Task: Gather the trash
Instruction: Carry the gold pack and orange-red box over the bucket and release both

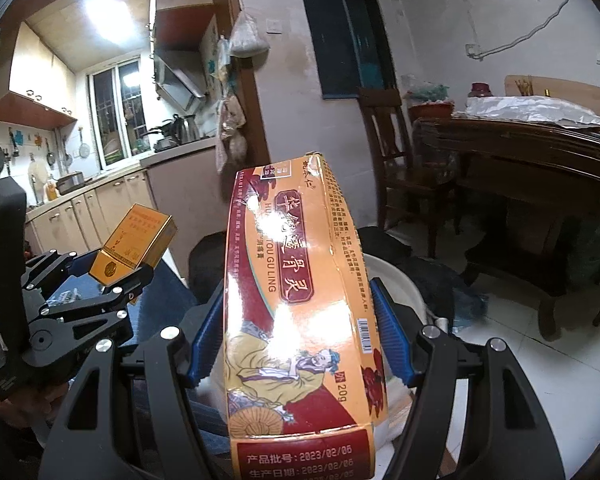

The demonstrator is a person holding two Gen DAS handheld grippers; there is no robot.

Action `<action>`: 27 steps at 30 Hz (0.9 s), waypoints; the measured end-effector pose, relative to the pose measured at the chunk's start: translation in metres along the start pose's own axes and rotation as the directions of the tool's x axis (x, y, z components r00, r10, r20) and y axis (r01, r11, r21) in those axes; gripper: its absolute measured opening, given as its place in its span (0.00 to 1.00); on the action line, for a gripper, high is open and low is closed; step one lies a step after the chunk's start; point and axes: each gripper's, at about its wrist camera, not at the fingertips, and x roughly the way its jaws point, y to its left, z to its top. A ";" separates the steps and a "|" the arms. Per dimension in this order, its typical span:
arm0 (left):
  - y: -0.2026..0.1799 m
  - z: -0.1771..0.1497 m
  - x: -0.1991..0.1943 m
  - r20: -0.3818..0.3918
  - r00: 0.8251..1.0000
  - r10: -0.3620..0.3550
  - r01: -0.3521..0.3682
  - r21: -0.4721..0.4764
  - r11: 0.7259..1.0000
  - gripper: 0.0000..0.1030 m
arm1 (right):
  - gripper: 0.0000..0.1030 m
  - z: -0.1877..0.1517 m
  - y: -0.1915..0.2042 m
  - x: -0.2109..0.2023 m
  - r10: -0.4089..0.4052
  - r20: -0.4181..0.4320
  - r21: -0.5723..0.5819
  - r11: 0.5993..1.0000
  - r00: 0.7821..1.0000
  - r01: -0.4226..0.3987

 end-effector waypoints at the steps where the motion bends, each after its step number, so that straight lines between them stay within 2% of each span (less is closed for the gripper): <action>1: -0.004 0.000 0.003 -0.002 1.000 -0.020 0.020 0.006 1.000 0.55 | 0.63 0.000 -0.004 0.001 -0.007 -0.004 0.001 1.000 1.000 0.007; 5: -0.013 -0.003 0.013 0.018 0.992 -0.126 0.125 0.031 0.992 0.55 | 0.63 0.001 -0.018 0.006 -0.042 -0.026 -0.007 0.999 0.999 0.042; 8: -0.020 -0.003 0.023 0.004 0.983 -0.181 0.181 0.051 0.982 0.55 | 0.63 0.002 -0.027 0.008 -0.062 -0.037 -0.023 0.998 0.997 0.061; 15: -0.026 0.005 0.045 -0.028 0.961 -0.275 0.276 0.046 0.960 0.55 | 0.63 0.006 -0.033 0.019 -0.022 -0.071 -0.011 1.000 0.997 0.022; 24: -0.033 0.022 0.070 -0.017 0.939 -0.345 0.345 0.072 0.936 0.56 | 0.63 0.015 -0.043 0.041 0.040 -0.111 0.004 0.999 0.993 -0.040; 25: -0.034 0.022 0.071 -0.012 0.938 -0.346 0.346 0.080 0.935 0.59 | 0.65 0.015 -0.044 0.046 0.048 -0.115 0.005 0.999 0.992 -0.047; 26: -0.036 0.022 0.074 -0.009 0.940 -0.341 0.340 0.091 0.936 0.72 | 0.67 0.015 -0.047 0.048 0.053 -0.124 0.004 0.999 0.991 -0.053; 27: -0.038 0.022 0.076 -0.007 0.947 -0.322 0.321 0.098 0.942 0.79 | 0.70 0.014 -0.048 0.053 0.053 -0.134 0.004 0.999 0.990 -0.053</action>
